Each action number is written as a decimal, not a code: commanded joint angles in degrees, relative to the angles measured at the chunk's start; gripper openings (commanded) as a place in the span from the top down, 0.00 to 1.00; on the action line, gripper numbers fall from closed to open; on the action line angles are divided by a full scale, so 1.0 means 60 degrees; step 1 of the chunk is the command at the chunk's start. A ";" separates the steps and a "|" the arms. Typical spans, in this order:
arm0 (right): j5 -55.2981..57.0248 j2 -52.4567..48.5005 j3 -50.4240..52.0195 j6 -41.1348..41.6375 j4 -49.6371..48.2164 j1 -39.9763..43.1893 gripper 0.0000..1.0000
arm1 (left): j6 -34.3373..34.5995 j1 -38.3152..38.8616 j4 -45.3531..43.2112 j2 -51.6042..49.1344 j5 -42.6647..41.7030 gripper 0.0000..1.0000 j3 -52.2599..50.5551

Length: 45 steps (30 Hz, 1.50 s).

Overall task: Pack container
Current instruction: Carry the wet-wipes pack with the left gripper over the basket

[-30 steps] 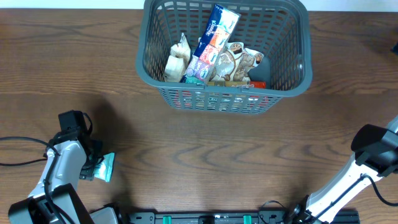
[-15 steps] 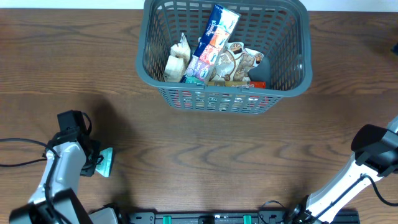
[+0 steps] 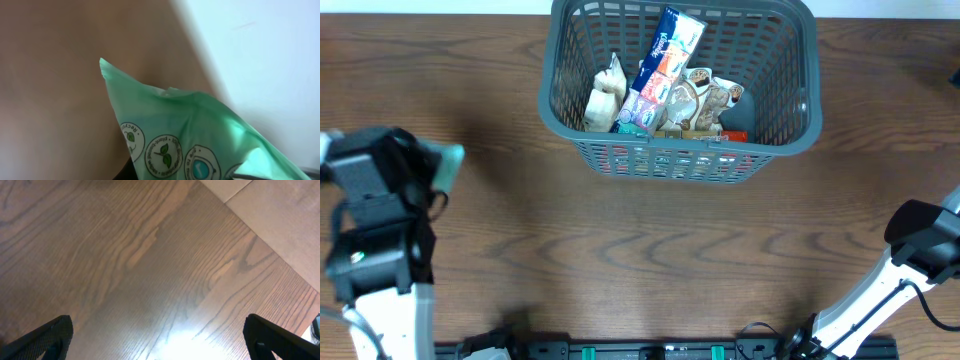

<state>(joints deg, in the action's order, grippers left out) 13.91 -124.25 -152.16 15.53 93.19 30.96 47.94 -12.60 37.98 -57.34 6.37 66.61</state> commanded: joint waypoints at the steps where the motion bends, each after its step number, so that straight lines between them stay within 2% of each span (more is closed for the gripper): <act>1: 0.0073 0.0025 0.0033 0.0120 0.0007 0.0022 0.01 | -0.0561 0.0565 -0.0590 -0.0193 -0.0641 0.94 0.1490; 9: 0.0073 0.0025 0.0033 0.0120 0.0007 0.0022 0.01 | -0.0521 0.2805 -0.3541 -0.2080 -0.1402 0.94 0.3253; 15: 0.0073 0.0025 0.0033 0.0124 0.0007 0.0022 0.01 | -0.0565 0.4714 -0.4368 -0.4073 -0.1428 0.94 0.4200; 19: 0.0069 0.0025 0.0033 0.0120 0.0007 0.0022 0.01 | -0.1053 0.5748 -0.5016 -0.5078 -0.1461 0.94 0.4601; 23: 0.0069 0.0025 0.0033 0.0120 0.0007 0.0022 0.01 | -0.1559 0.6597 -0.5060 -0.5654 -0.1453 0.94 0.5038; 32: 0.0069 0.0025 0.0033 0.0120 0.0007 0.0022 0.01 | -0.1566 0.7610 -0.4309 -0.6062 -0.1453 0.94 0.5045; 45: 0.0069 0.0025 0.0033 0.0120 0.0007 0.0022 0.01 | -0.2463 0.7650 -0.3901 -0.8047 -0.1388 0.93 0.5045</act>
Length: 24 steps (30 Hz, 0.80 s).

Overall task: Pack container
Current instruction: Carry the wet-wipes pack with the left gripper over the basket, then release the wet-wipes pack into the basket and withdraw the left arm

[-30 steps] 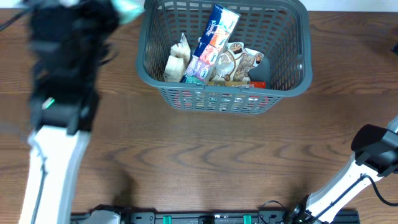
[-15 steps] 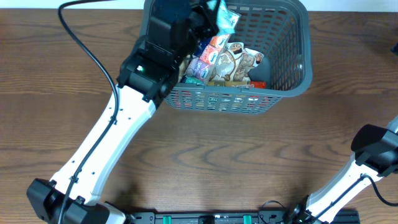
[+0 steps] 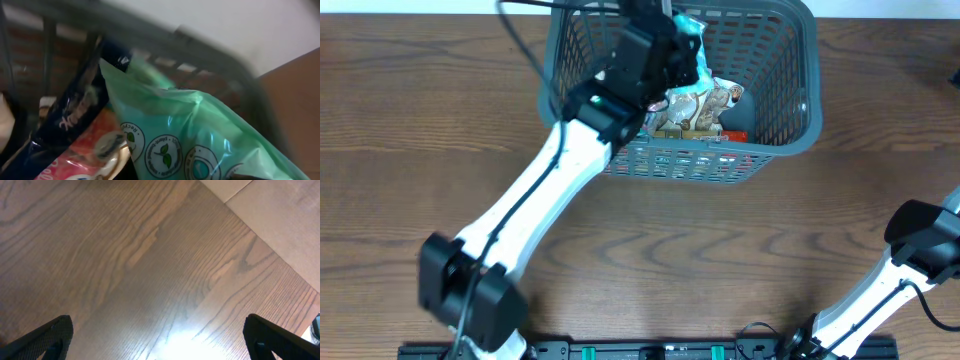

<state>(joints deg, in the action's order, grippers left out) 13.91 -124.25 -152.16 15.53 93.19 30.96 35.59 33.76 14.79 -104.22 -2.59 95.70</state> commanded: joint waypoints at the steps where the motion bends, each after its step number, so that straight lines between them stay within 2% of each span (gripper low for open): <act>1: 0.0073 0.0025 0.0033 0.0120 0.0007 0.0022 0.01 | -0.0401 -0.0084 -0.0004 -0.0342 0.0109 0.93 0.0197; 4: 0.0069 0.0025 0.0033 0.0120 0.0007 0.0022 0.01 | -0.0401 -0.0106 0.0142 -0.0641 0.0109 0.92 0.0197; 8: 0.0073 0.0025 0.0033 0.0120 0.0007 0.0022 0.01 | -0.0404 -0.0106 0.0211 -0.0739 0.0109 0.72 0.0197; 10: 0.0069 0.0025 0.0033 0.0120 0.0007 0.0022 0.01 | -0.0415 -0.0106 0.0157 -0.0739 0.0109 0.51 0.0197; 11: 0.0069 0.0025 0.0033 0.0120 0.0007 0.0022 0.01 | -0.0455 -0.0106 0.0135 -0.0736 0.0109 0.36 0.0197; 12: 0.0069 0.0025 0.0033 0.0120 0.0007 0.0022 0.01 | -0.0510 -0.0106 0.0127 -0.0736 0.0109 0.25 0.0197; 13: 0.0069 0.0025 0.0033 0.0120 0.0007 0.0022 0.01 | -0.0514 -0.0106 0.0131 -0.0736 0.0109 0.22 0.0197; 16: 0.0069 0.0025 0.0033 0.0120 0.0007 0.0022 0.01 | -0.0707 -0.0106 0.0138 -0.0678 0.0102 0.01 0.0200; 20: 0.0069 0.0025 0.0033 0.0120 0.0007 0.0022 0.01 | -0.1366 -0.0153 0.0222 -0.0302 0.0124 0.01 0.0324; 24: 0.0069 0.0025 0.0033 0.0120 0.0007 0.0022 0.01 | -0.1526 -0.0379 0.1016 0.0492 0.1198 0.01 0.0794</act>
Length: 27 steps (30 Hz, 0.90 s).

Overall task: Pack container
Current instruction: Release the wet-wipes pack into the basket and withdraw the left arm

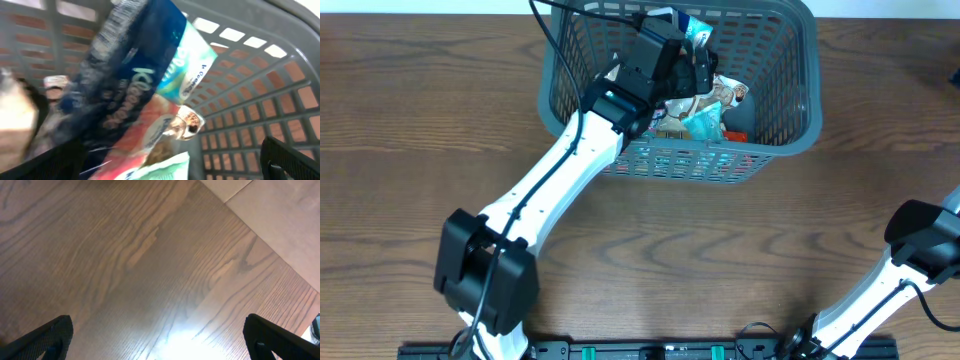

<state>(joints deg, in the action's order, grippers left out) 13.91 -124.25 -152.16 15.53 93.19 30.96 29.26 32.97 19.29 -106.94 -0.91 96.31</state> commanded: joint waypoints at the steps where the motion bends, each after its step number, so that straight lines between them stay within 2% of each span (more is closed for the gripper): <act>1: 0.0069 0.0025 0.0033 0.0120 0.0007 0.0022 0.01 | -0.0637 -0.0324 0.0623 0.1195 0.1260 0.01 0.0867; 7: 0.0069 0.0025 0.0033 0.0120 0.0007 0.0022 0.01 | -0.1552 -0.0827 0.2736 0.3042 0.2572 0.01 0.1563; 14: 0.0069 0.0025 0.0033 0.0120 0.0007 0.0022 0.01 | -0.1610 -0.0976 0.5049 0.5643 0.3442 0.01 0.1559; 18: 0.0069 0.0025 0.0033 0.0120 0.0007 0.0022 0.01 | -0.1093 -0.0940 0.6481 0.7085 0.3639 0.01 0.1559; 23: 0.0073 0.0025 0.0033 0.0120 0.0007 0.0022 0.01 | 0.0160 -0.0940 0.8790 0.8444 0.4601 0.01 0.1559; 27: 0.0069 0.0025 0.0033 0.0120 0.0007 0.0022 0.01 | 0.0543 -0.0940 1.0182 0.9198 0.4779 0.01 0.1559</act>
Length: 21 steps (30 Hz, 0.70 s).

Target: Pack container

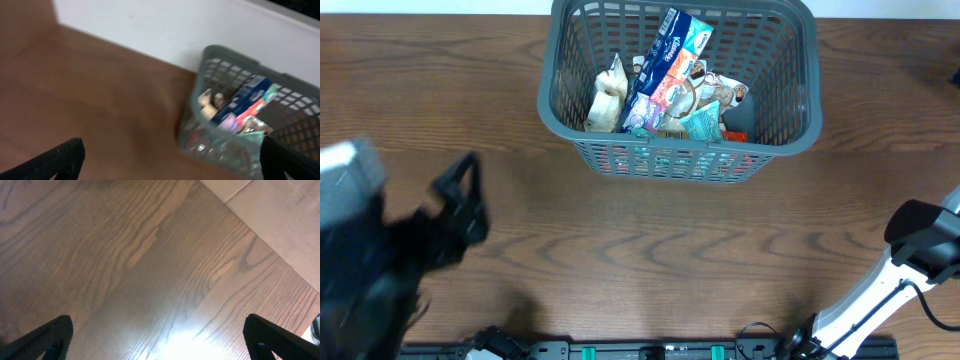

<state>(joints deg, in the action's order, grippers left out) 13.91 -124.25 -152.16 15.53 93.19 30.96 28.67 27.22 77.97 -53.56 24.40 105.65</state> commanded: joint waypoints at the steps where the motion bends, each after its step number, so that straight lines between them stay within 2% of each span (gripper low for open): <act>1: 0.0069 0.0025 0.0033 0.0120 0.0007 0.0022 0.01 | 0.0794 0.0018 0.0783 0.0455 0.0714 0.01 0.0004; 5: 0.0069 0.0025 0.0033 0.0120 0.0007 0.0022 0.01 | 0.1428 0.0018 0.2091 0.0863 0.1239 0.01 -0.0076; 10: 0.0069 0.0025 0.0033 0.0120 0.0007 0.0022 0.01 | 0.1614 0.0018 0.2583 0.1315 0.1333 0.01 -0.0554; 14: 0.0069 0.0025 0.0033 0.0120 0.0007 0.0022 0.01 | 0.2452 0.0018 0.3136 0.1515 0.1282 0.01 -0.0769; 17: 0.0069 0.0025 0.0033 0.0120 0.0007 0.0022 0.01 | 0.1843 0.0018 0.3136 0.1585 0.0495 0.01 -0.0780; 20: 0.0069 0.0025 0.0033 0.0120 0.0007 0.0022 0.01 | 0.0346 0.0018 0.3136 0.1767 -0.0175 0.01 -0.0892; 21: 0.0069 0.0025 0.0033 0.0120 0.0007 0.0022 0.01 | 0.0171 0.0018 0.3136 0.1891 -0.0335 0.01 -0.0958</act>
<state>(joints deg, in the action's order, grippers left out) 13.91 -124.25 -152.16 15.53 93.19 30.96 36.71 27.22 92.29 -43.83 26.76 100.86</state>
